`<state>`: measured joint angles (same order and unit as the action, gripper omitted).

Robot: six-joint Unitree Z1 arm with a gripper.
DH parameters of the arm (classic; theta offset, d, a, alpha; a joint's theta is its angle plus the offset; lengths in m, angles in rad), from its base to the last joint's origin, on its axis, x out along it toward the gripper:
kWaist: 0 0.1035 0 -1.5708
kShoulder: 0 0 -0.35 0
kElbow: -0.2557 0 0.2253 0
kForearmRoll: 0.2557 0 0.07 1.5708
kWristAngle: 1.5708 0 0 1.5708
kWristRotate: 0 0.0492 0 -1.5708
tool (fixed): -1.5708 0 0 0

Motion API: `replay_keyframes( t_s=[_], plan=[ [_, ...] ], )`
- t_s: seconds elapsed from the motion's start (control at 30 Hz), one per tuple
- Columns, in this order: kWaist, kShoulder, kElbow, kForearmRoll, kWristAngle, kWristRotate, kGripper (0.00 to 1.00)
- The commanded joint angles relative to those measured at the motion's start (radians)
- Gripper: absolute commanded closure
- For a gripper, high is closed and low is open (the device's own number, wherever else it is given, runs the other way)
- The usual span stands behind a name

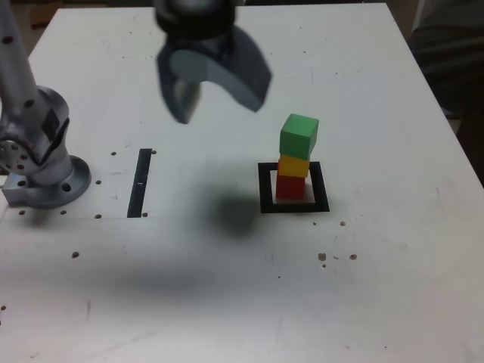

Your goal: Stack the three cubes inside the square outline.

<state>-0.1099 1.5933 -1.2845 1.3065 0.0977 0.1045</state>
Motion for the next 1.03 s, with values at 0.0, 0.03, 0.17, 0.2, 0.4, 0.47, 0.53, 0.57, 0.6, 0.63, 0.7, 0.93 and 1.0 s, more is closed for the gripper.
replay_keyframes(
  t_s=[0.0, 0.03, 0.17, 0.2, 0.4, 0.47, 0.53, 0.57, 0.6, 0.63, 0.7, 0.93, 1.0],
  plan=[
    [0.001, -0.025, 0.049, -0.021, -0.009, -0.014, 0.00],
    [0.001, -0.038, 0.086, -0.037, -0.016, -0.023, 0.00],
    [0.001, -0.072, 0.200, -0.097, -0.040, -0.045, 0.00],
    [0.001, -0.080, 0.227, -0.112, -0.046, -0.049, 0.00],
    [0.001, -0.121, 0.384, -0.203, -0.073, -0.078, 0.00],
    [0.001, -0.133, 0.433, -0.231, -0.078, -0.091, 0.00],
    [0.001, -0.142, 0.479, -0.258, -0.083, -0.104, 0.00],
    [0.001, -0.146, 0.499, -0.271, -0.084, -0.109, 0.00],
    [0.001, -0.148, 0.517, -0.283, -0.086, -0.114, 0.00],
    [0.001, -0.150, 0.532, -0.294, -0.087, -0.119, 0.00],
    [0.001, -0.151, 0.558, -0.315, -0.089, -0.125, 0.00],
    [0.001, -0.147, 0.582, -0.343, -0.086, -0.133, 0.00],
    [0.001, -0.144, 0.583, -0.347, -0.085, -0.134, 0.00]
  ],
)
